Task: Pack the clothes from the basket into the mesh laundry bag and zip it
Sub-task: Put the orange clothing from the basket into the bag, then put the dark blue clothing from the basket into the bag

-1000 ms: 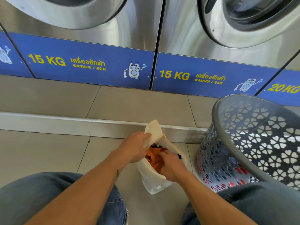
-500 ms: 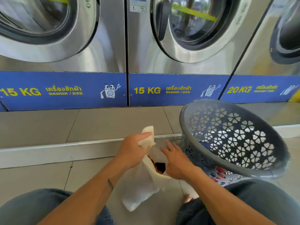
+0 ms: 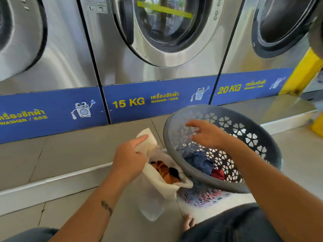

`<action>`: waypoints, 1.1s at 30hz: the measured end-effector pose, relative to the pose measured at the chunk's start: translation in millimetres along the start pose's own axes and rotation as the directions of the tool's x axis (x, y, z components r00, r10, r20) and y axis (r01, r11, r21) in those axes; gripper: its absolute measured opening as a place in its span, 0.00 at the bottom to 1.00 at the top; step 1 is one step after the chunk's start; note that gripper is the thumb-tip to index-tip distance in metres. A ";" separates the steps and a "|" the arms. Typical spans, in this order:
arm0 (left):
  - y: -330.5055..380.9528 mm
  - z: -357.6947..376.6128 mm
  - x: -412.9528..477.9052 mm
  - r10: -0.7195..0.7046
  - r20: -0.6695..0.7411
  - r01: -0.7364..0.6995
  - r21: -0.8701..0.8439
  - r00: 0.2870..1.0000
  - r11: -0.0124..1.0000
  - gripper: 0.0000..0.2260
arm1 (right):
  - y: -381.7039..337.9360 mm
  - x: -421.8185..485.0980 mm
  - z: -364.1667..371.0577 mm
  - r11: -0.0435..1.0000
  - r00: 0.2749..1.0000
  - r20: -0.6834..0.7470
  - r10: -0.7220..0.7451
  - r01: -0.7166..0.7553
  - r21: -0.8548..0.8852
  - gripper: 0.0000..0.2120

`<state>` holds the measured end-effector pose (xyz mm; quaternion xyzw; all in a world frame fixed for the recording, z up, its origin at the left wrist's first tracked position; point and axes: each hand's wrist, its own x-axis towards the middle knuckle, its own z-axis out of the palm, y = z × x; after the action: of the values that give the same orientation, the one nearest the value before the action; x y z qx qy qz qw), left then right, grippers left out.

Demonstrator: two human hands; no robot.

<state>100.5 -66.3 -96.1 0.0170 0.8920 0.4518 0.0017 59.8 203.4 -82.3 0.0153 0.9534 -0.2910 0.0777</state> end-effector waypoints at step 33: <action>-43.7 61.5 75.1 -0.118 0.226 0.113 0.034 0.967 0.993 0.27 | 127.1 104.4 145.8 0.776 0.812 0.553 0.184 0.225 -0.589 0.07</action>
<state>25.3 -40.1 -166.8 0.0167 0.8900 0.4367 0.1297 -13.5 225.9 -288.2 -0.1126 0.9235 0.0536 0.3628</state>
